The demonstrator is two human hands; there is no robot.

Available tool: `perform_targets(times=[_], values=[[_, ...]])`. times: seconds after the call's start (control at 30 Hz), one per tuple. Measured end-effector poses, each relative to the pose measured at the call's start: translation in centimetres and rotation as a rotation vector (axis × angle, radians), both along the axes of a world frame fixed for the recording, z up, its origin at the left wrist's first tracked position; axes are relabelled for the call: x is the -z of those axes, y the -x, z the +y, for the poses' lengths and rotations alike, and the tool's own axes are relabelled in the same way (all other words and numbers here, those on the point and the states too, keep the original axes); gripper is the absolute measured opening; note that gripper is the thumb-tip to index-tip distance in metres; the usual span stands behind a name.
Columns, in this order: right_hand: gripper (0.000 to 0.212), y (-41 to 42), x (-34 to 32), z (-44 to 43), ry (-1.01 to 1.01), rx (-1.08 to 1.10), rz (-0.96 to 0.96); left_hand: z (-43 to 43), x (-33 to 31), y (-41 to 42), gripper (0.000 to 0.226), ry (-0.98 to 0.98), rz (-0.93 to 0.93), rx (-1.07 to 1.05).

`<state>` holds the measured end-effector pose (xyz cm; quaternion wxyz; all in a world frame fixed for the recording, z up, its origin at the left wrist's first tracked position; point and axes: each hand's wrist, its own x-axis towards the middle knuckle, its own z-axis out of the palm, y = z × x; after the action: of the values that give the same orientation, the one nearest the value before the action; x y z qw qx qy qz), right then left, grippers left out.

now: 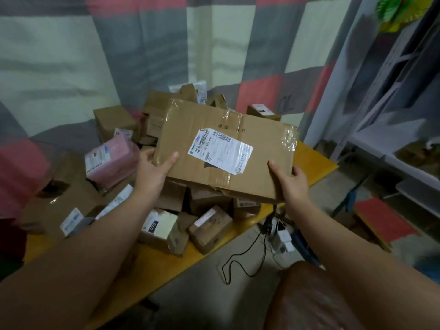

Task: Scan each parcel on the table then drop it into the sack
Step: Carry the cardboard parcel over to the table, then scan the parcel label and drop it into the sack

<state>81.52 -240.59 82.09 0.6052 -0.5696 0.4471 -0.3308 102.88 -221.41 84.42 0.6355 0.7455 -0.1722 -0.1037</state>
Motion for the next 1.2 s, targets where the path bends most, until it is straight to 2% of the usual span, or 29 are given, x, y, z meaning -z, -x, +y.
perform_targets(times=[0.03, 0.13, 0.3, 0.37, 0.43, 0.5, 0.57, 0.67, 0.77, 0.87, 0.97, 1.07, 1.13, 1.2], values=[[0.099, -0.9, -0.1, -0.6, -0.030, -0.005, -0.020, -0.6, 0.0, -1.2, 0.052, 0.010, 0.015, 0.007], [0.077, -3.3, -0.6, -2.1, -0.076, -0.042, -0.129, -2.3, -0.4, -3.7, 0.054, 0.075, 0.066, -0.002], [0.062, -7.0, -1.8, -4.3, -0.114, -0.051, -0.209, -4.9, -2.5, -6.2, 0.056, 0.224, 0.132, -0.085], [0.067, -8.7, -2.1, -4.8, -0.148, -0.031, -0.252, -5.8, -3.5, -7.2, 0.069, 0.331, 0.155, -0.193], [0.090, -10.8, -2.6, -5.2, -0.166, -0.021, -0.277, -6.9, -3.8, -7.9, 0.091, 0.456, 0.241, -0.297], [0.101, -13.1, -2.7, -5.8, -0.193, -0.036, -0.300, -8.2, -3.4, -7.3, 0.111, 0.455, 0.333, -0.213], [0.092, -15.3, -2.8, -6.2, -0.235, -0.085, -0.325, -10.0, -2.6, -6.0, 0.126, 0.423, 0.399, -0.044], [0.085, -17.8, -2.8, -7.0, -0.239, -0.200, -0.310, -12.6, -1.6, -5.3, 0.122, 0.493, 0.408, 0.009], [0.102, -19.3, -2.5, -9.0, -0.041, -0.312, -0.222, -13.8, -0.9, -6.4, 0.096, 0.537, 0.316, -0.097], [0.108, -20.2, -2.7, -12.3, 0.347, -0.326, -0.104, -13.4, -0.1, -7.4, 0.094, 0.446, 0.193, -0.215], [0.091, -21.0, -2.7, -14.0, 0.643, -0.494, -0.041, -13.0, 0.4, -7.0, 0.085, 0.441, 0.115, -0.300], [0.078, -20.6, -3.0, -14.3, 0.765, -0.623, -0.063, -12.5, 0.5, -5.7, 0.085, 0.406, -0.036, -0.370], [0.071, -19.6, -2.8, -14.4, 0.835, -0.637, -0.090, -12.0, 0.8, -4.7, 0.083, 0.378, -0.166, -0.370], [0.063, -18.0, -2.3, -14.5, 0.819, -0.626, -0.124, -11.8, 1.3, -3.0, 0.078, 0.349, -0.262, -0.363]])
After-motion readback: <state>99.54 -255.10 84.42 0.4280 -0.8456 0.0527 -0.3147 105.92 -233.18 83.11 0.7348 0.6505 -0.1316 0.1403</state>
